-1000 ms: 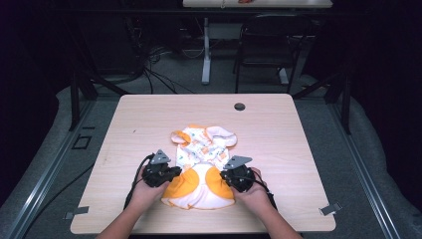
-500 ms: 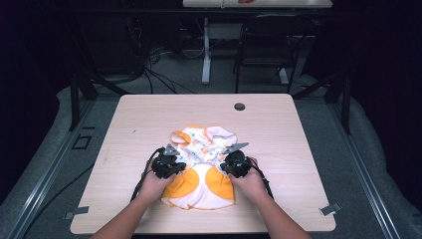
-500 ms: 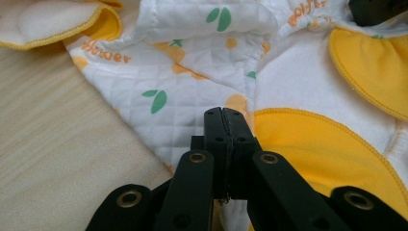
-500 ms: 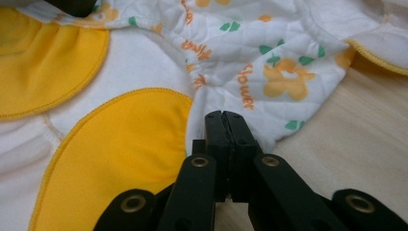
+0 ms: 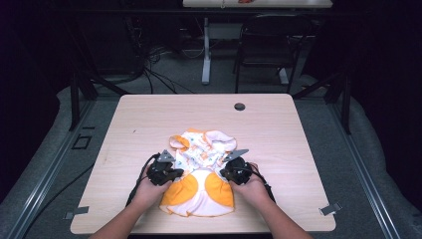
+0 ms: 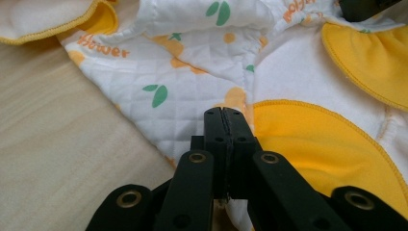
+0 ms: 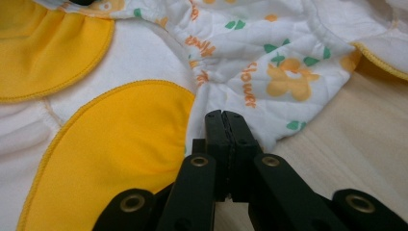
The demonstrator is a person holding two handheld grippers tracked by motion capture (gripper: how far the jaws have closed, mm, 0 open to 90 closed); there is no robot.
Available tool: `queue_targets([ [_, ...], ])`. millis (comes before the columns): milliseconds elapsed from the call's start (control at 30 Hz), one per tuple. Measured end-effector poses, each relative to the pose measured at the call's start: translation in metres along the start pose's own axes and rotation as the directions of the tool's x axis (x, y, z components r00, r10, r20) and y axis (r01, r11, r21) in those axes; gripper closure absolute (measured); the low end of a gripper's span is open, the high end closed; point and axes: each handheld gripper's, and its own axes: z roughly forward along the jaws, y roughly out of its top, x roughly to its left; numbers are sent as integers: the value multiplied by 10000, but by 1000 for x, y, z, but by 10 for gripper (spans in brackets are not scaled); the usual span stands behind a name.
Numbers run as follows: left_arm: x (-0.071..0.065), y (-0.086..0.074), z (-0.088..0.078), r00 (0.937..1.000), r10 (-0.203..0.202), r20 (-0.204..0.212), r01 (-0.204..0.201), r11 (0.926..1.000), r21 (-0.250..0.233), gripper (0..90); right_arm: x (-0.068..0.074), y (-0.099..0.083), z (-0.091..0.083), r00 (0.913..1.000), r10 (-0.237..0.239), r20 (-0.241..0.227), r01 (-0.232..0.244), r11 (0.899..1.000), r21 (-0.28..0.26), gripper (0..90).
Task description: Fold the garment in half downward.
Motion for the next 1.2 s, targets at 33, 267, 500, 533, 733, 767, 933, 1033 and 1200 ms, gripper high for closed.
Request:
queue_targets([
  [33, -1, -1, -1, 10000, -28, 33, 28, 10000, -32, 898, 0, -1, -1, 10000, -20, -60, 20, 10000, 46, 898],
  [267, -8, -8, -4, 9997, 38, 258, -34, 9999, -146, 898, 2, -7, -6, 9997, 31, -236, -29, 10000, 61, 897],
  [500, -11, -14, -7, 9991, 12, 422, -2, 9997, -253, 898, 5, -16, -12, 9989, 110, -461, -111, 9999, -15, 896],
  [533, -12, -15, -8, 9992, 77, 405, -66, 9996, -258, 898, 5, -17, -13, 9988, 96, -480, -96, 10000, 1, 895],
  [733, -16, -19, -11, 9988, 172, 463, -159, 9994, -292, 898, 8, -25, -16, 9979, 193, -624, -212, 9993, -301, 894],
  [767, -16, -21, -12, 9985, 139, 532, -122, 9994, -334, 898, 9, -28, -18, 9977, 211, -646, -232, 9992, -325, 893],
  [933, -16, -24, -13, 9979, -1, 645, 25, 9993, -376, 897, 10, -31, -20, 9980, 113, -622, -135, 9993, -354, 890],
  [1033, -17, -25, -14, 9965, -157, 824, 186, 9992, -341, 897, 12, -31, -20, 9979, 117, -645, -143, 9991, -390, 889],
  [1200, -19, -25, -14, 9957, -184, 906, 208, 9995, -255, 896, 14, -32, -21, 9978, 38, -665, -59, 9995, -319, 887],
])
